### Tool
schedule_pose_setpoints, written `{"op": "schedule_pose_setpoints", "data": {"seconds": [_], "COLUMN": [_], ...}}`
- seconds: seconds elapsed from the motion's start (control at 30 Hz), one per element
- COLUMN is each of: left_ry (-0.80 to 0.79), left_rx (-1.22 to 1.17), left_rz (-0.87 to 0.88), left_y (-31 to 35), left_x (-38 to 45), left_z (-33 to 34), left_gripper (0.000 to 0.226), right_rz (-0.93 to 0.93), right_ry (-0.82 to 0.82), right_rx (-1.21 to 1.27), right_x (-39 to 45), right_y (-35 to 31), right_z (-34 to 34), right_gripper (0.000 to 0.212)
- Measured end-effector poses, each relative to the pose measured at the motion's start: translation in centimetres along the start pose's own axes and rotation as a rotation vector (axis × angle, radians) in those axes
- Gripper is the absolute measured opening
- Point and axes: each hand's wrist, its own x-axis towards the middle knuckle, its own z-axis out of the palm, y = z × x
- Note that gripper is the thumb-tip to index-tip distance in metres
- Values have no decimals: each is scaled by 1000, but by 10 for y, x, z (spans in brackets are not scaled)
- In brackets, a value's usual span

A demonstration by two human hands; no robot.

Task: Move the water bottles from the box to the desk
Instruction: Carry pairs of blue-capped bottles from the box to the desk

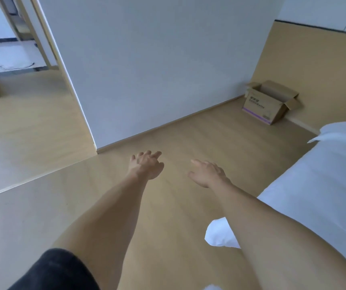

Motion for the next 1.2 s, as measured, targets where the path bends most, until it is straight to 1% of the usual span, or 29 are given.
{"op": "schedule_pose_setpoints", "data": {"seconds": [0.17, 0.33, 0.6, 0.77, 0.9, 1.2], "left_ry": [-33, -44, -50, -53, -62, -73], "left_rx": [3, 26, 63, 81, 94, 116], "left_rz": [74, 111, 106, 123, 183, 313], "left_y": [8, 23, 51, 93, 135, 204], "left_x": [55, 113, 223, 294, 338, 428], "left_z": [-4, -7, -31, -56, -63, -71], "left_gripper": [56, 55, 55, 55, 55, 55], "right_rz": [77, 131, 131, 139, 167, 307], "right_ry": [6, 22, 5, -5, -6, 14], "right_rx": [11, 29, 86, 105, 115, 129], "right_x": [41, 91, 203, 263, 299, 360], "right_y": [4, 21, 52, 84, 115, 181], "right_z": [-16, -26, -48, -80, -100, -126], "right_gripper": [63, 63, 62, 62, 62, 65]}}
